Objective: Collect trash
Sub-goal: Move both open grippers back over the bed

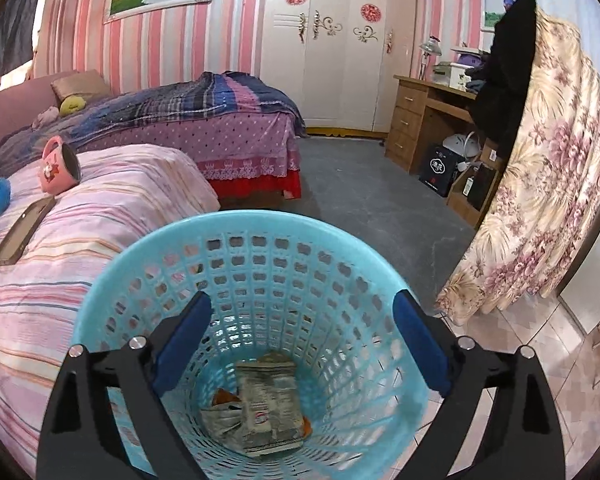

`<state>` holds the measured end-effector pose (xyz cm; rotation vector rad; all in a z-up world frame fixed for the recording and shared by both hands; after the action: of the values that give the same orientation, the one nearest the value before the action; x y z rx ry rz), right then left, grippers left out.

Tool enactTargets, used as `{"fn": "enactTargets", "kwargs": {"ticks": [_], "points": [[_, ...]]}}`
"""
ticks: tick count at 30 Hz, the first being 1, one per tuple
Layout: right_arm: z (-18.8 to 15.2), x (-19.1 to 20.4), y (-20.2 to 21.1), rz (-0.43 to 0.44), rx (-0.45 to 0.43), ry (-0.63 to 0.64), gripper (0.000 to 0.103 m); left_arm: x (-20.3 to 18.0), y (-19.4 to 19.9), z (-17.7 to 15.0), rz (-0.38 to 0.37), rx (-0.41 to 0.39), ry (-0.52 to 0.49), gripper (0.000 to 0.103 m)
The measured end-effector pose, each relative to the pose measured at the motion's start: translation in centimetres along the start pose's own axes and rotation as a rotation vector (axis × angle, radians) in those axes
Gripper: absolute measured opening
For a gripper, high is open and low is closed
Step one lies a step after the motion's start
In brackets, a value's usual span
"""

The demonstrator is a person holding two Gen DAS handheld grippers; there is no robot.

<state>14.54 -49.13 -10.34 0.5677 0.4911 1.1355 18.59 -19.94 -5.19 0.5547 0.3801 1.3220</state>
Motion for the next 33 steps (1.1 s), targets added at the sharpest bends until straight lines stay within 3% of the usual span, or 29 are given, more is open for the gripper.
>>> {"fn": "enactTargets", "kwargs": {"ticks": [8, 21, 33], "points": [[1.2, 4.7, 1.4, 0.024, -0.038, 0.053, 0.096, 6.7, 1.2, -0.5, 0.078, -0.003, 0.028, 0.097], [1.8, 12.9, 1.7, 0.09, -0.018, 0.099, 0.096, 18.5, 2.3, -1.3, 0.205, 0.004, 0.061, 0.097], [1.3, 20.6, 2.1, 0.1, -0.015, 0.237, 0.098, 26.4, 1.1, -4.5, 0.212, 0.076, 0.182, 0.097]]}}
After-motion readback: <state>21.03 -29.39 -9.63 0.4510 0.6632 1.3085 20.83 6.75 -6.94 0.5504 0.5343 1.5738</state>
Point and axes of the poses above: each gripper's, at about its wrist camera, not at the fingertips, and y roughly against the way its jaws point, x to its left, z to its top, the point moved 8 cm from there along -y, roughly the way its jaws point, and after that the axes turned 6 degrees about x, right-handed, at the moved point
